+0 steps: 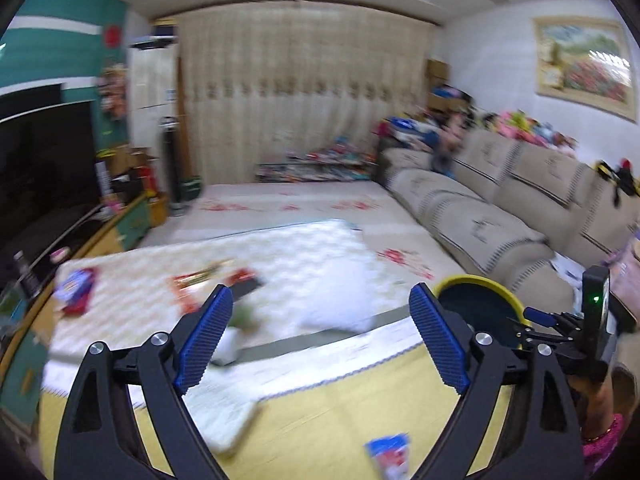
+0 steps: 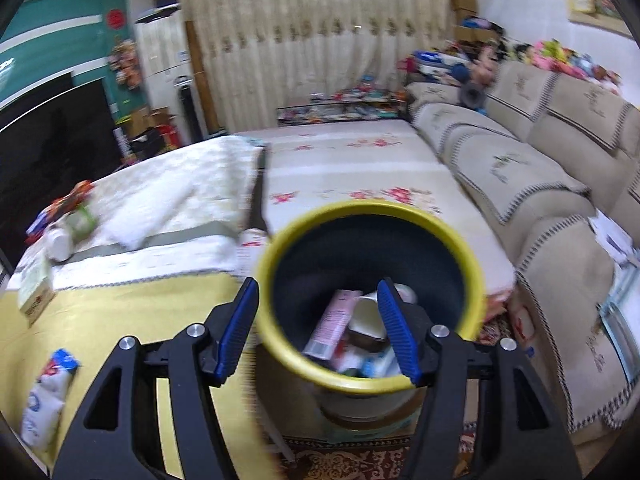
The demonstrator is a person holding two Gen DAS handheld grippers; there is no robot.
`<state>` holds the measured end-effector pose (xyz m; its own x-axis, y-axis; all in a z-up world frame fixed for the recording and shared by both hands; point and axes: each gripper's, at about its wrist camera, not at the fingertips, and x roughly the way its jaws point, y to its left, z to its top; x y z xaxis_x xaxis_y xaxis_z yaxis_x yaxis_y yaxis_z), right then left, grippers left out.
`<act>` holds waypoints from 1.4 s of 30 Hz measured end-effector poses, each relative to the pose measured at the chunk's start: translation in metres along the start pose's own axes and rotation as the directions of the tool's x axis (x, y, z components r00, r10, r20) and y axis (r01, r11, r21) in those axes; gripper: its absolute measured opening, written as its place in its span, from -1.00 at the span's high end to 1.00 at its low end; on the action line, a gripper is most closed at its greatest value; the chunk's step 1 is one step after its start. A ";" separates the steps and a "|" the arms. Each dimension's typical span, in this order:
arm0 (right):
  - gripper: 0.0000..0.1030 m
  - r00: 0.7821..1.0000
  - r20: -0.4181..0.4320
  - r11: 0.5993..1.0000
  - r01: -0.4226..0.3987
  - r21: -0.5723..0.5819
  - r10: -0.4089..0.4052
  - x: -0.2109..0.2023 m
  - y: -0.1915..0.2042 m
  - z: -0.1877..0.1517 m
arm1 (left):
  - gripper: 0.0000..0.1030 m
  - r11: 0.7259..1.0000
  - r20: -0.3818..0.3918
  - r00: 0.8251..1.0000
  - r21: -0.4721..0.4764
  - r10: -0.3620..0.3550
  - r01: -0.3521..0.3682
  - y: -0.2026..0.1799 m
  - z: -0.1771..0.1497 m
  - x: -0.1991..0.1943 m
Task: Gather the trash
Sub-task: 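Grasp the white toothpaste tube on the table with the right gripper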
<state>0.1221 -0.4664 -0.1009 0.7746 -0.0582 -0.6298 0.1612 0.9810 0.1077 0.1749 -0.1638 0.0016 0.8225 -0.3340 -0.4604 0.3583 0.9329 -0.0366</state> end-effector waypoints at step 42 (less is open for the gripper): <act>0.02 0.972 -0.115 0.950 -0.226 -0.213 0.205 -0.037 0.183 -0.095 | -0.78 0.959 -0.041 0.984 -0.221 0.175 -0.179 0.125 -0.100 -0.085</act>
<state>0.0652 -0.2675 -0.1308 0.7158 0.1660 -0.6783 -0.1523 0.9851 0.0804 0.1052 -0.0053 -0.0526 0.8538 -0.1600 -0.4955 0.0984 0.9840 -0.1482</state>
